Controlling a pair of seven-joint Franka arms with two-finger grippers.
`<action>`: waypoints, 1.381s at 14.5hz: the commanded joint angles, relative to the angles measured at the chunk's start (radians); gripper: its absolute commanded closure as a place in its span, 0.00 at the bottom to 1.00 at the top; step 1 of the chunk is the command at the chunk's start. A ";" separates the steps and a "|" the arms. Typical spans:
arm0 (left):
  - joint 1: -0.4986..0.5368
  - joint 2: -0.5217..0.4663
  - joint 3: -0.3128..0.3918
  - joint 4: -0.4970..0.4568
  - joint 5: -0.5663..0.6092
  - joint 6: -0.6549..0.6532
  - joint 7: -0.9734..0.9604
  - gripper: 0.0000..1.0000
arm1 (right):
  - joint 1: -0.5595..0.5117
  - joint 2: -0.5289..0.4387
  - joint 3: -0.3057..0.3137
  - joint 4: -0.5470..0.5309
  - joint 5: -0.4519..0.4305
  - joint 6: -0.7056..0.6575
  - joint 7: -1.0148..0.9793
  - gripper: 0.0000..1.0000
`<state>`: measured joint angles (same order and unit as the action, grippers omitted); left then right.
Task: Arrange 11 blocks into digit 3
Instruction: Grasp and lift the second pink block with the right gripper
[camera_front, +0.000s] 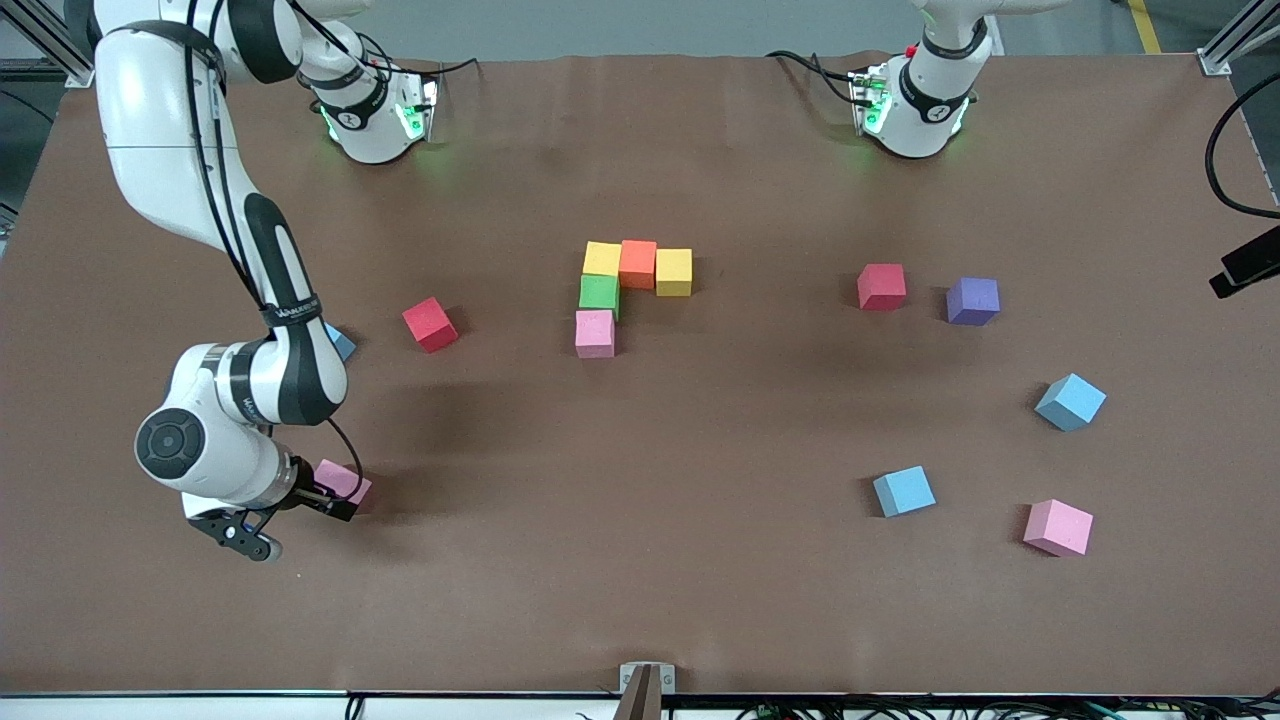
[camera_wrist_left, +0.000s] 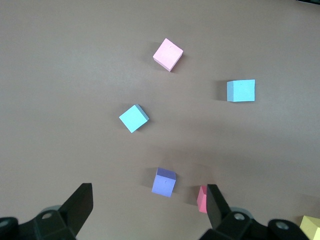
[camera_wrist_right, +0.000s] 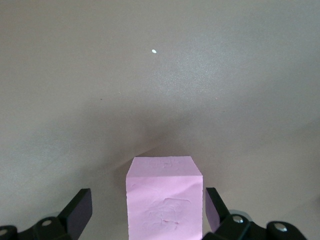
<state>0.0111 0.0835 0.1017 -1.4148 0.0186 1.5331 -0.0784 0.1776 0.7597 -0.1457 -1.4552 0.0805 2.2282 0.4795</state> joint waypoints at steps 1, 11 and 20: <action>-0.003 -0.014 0.003 -0.001 0.018 -0.011 0.005 0.00 | -0.013 0.009 0.008 0.006 -0.019 -0.012 0.010 0.00; -0.002 -0.030 0.004 -0.001 0.043 -0.018 0.006 0.00 | -0.017 0.038 0.009 0.003 -0.010 -0.012 0.011 0.00; -0.002 -0.028 0.001 -0.001 0.040 -0.018 0.005 0.00 | -0.018 0.041 0.011 0.007 -0.007 -0.015 -0.027 0.72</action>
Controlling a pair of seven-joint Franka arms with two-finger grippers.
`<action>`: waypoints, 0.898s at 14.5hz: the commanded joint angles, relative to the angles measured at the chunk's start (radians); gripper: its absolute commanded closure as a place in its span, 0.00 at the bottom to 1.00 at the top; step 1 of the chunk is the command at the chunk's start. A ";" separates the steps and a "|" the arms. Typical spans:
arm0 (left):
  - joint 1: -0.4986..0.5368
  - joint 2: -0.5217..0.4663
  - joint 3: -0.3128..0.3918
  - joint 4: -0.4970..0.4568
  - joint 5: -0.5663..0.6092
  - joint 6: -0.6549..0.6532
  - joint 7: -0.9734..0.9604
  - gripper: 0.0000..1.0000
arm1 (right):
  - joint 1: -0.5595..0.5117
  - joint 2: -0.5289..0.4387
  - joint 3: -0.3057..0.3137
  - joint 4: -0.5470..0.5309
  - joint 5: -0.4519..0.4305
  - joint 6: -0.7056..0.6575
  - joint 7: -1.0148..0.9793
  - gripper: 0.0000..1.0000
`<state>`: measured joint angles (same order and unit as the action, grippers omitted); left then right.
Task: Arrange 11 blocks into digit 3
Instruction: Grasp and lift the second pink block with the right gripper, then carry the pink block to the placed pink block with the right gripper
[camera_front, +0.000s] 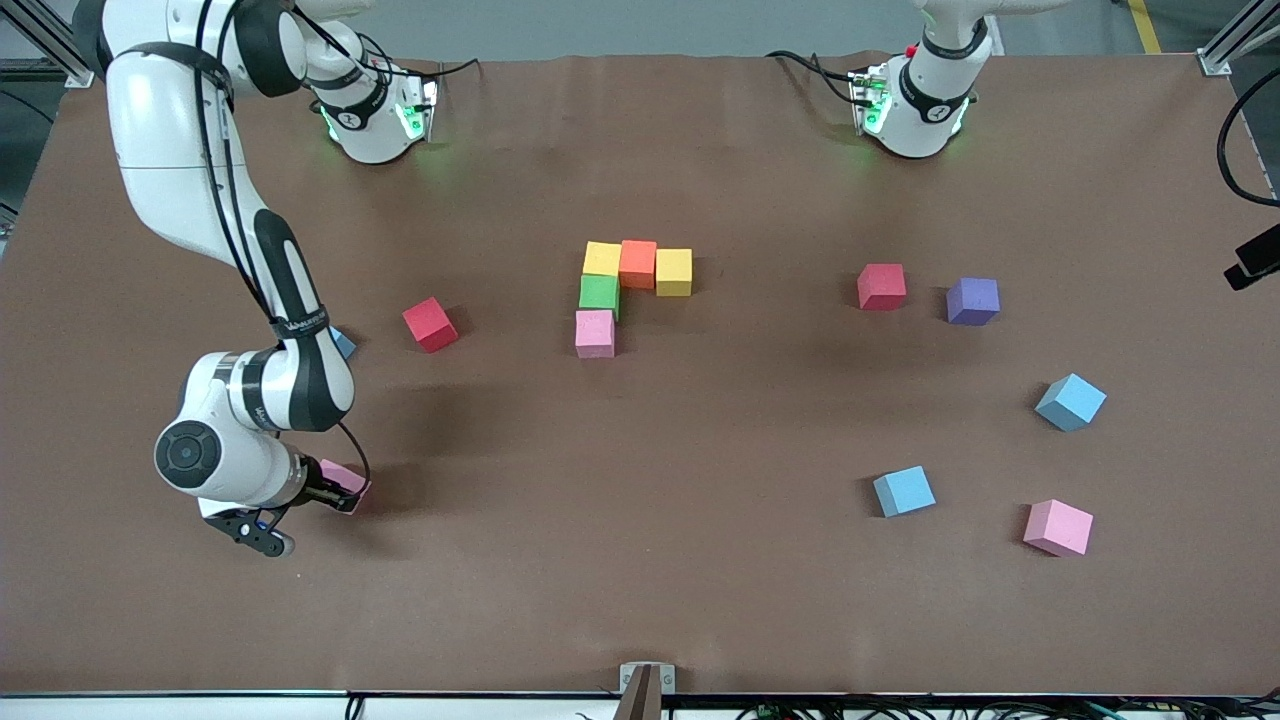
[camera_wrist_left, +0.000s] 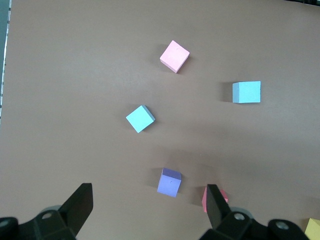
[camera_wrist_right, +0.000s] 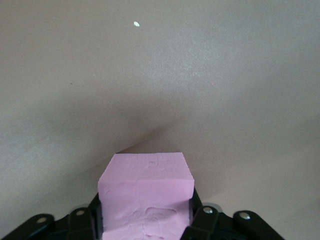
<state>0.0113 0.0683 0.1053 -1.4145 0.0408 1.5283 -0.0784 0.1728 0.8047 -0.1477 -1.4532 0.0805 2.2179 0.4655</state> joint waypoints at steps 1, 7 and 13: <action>-0.004 -0.013 -0.003 -0.001 0.016 -0.013 0.006 0.00 | -0.013 -0.007 0.013 0.008 -0.008 -0.004 -0.014 0.73; -0.002 -0.013 0.001 -0.001 0.016 -0.013 0.006 0.00 | 0.056 -0.076 0.034 0.055 -0.011 -0.145 -0.014 0.75; -0.002 -0.008 0.004 -0.001 0.016 -0.011 0.006 0.00 | 0.178 -0.096 0.112 0.131 -0.005 -0.288 0.004 0.75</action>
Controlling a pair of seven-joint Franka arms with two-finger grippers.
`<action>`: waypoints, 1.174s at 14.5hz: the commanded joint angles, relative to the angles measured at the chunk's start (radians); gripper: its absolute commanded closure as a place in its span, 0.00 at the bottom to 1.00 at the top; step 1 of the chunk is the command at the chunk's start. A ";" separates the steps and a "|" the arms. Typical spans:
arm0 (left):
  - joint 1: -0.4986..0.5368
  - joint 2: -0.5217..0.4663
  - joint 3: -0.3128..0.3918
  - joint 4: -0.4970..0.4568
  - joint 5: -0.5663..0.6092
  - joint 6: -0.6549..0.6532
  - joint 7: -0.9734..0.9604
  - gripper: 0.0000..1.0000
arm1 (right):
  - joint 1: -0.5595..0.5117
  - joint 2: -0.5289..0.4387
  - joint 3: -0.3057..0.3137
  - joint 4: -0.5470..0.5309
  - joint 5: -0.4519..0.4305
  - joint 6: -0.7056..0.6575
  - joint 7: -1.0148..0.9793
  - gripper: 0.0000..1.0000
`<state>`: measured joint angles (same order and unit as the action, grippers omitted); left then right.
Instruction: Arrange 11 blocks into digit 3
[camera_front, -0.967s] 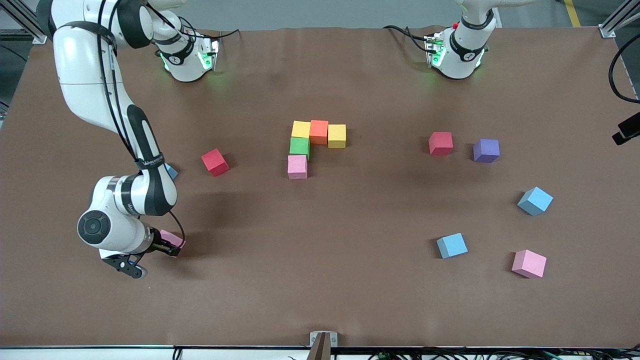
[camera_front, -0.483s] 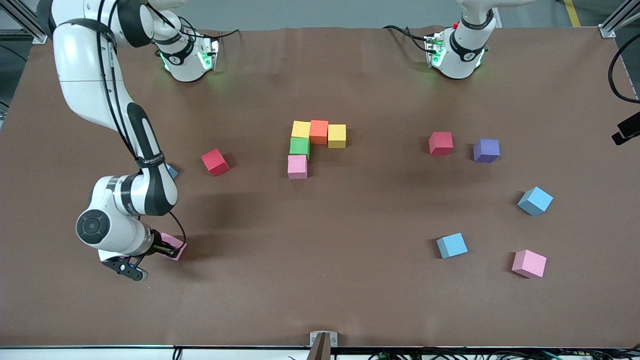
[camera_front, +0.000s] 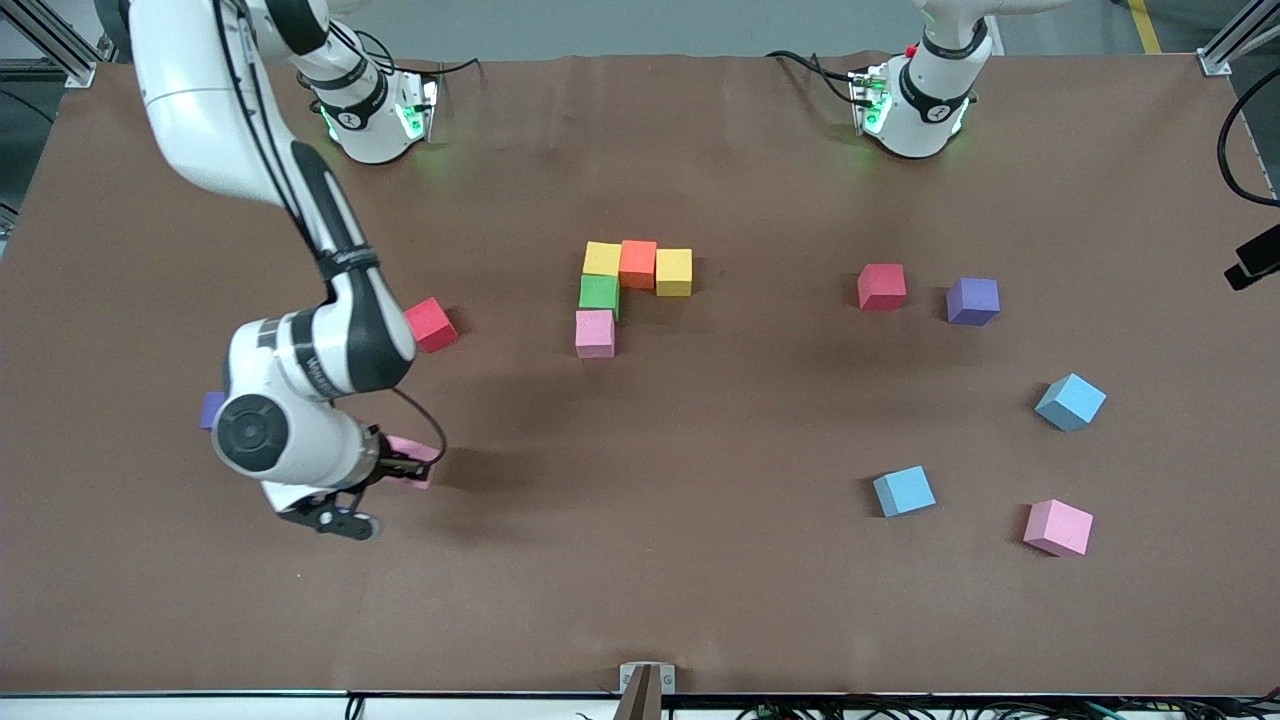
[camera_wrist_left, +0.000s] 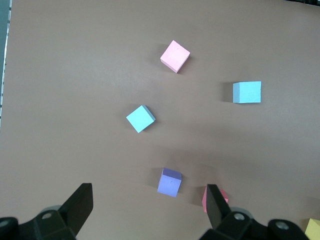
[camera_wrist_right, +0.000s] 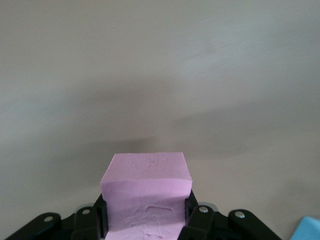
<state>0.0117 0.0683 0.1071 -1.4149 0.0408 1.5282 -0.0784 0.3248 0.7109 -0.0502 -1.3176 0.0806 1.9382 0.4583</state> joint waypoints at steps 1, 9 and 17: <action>-0.001 -0.008 0.002 -0.001 0.016 -0.011 0.006 0.00 | 0.058 -0.002 0.018 -0.005 -0.005 -0.008 0.014 0.75; -0.003 -0.004 0.002 -0.001 0.016 -0.011 0.006 0.00 | 0.250 0.033 0.052 -0.014 0.016 0.123 0.122 0.74; -0.004 -0.001 -0.001 -0.001 0.013 -0.011 -0.001 0.00 | 0.289 0.059 0.050 -0.115 0.047 0.199 0.111 0.75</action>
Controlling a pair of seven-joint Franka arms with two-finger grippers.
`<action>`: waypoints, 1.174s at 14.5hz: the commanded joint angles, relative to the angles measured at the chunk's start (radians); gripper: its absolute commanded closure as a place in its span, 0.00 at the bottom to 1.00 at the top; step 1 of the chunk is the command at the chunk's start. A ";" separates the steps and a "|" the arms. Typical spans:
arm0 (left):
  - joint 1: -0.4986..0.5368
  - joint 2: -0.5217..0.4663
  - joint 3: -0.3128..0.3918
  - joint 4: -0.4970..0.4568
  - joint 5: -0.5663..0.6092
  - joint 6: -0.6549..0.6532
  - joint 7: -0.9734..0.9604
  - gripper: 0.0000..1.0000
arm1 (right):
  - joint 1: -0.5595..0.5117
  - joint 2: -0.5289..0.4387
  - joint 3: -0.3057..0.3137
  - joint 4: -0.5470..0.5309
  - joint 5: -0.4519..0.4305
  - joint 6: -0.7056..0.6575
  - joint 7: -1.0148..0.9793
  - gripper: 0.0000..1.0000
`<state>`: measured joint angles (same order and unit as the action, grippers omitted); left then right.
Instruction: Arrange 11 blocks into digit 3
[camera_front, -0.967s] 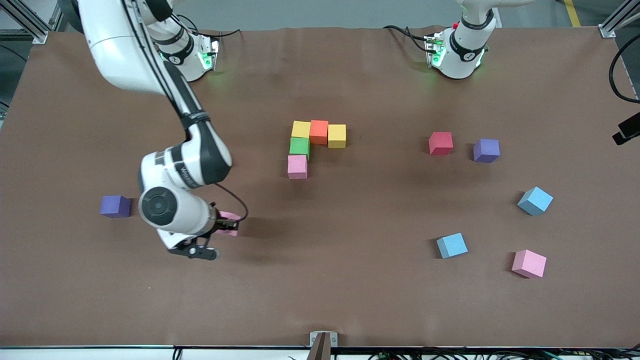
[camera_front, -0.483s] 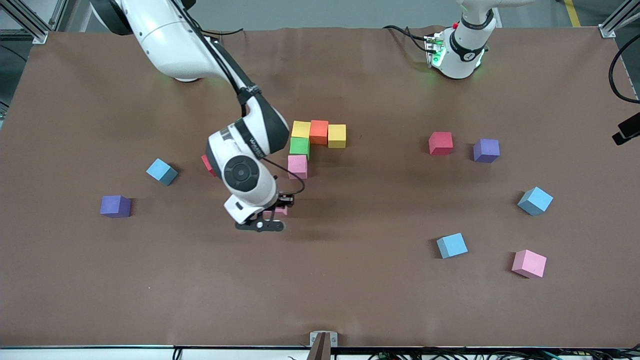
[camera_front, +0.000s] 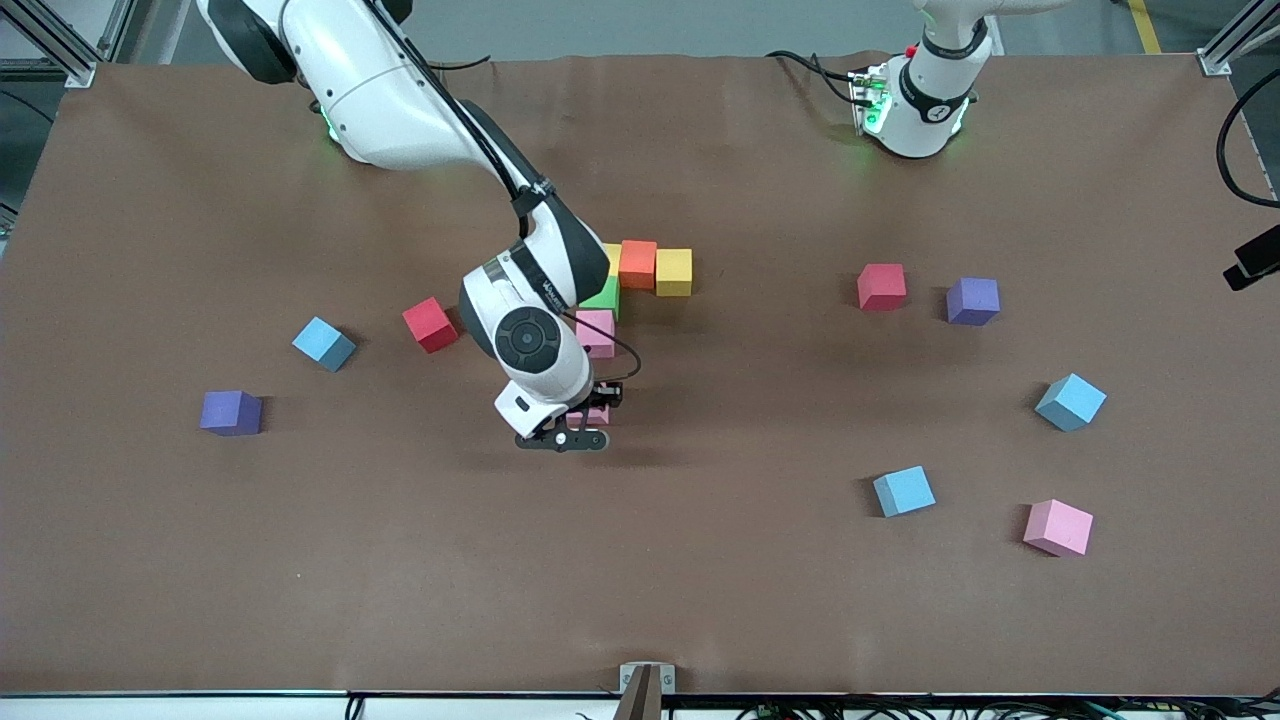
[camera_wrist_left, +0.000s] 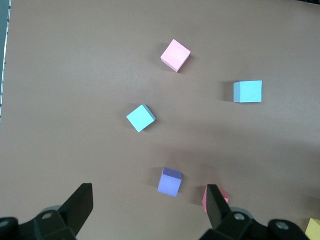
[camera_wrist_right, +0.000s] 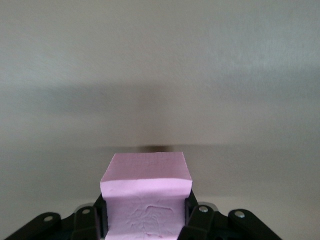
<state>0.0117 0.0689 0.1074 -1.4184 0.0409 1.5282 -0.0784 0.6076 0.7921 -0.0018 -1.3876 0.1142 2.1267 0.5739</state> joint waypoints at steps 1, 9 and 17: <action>-0.006 -0.001 -0.002 0.002 0.013 -0.011 -0.003 0.00 | 0.015 -0.022 0.003 -0.047 0.013 0.012 -0.002 0.75; -0.004 0.000 -0.002 0.001 0.020 -0.011 0.003 0.00 | 0.046 -0.024 0.005 -0.079 0.013 0.032 0.008 0.76; -0.013 -0.003 -0.008 0.002 0.013 -0.016 0.002 0.00 | 0.046 -0.024 0.005 -0.094 0.013 0.033 0.004 0.76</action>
<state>0.0087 0.0710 0.1035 -1.4200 0.0409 1.5264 -0.0785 0.6526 0.7921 0.0036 -1.4395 0.1163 2.1455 0.5757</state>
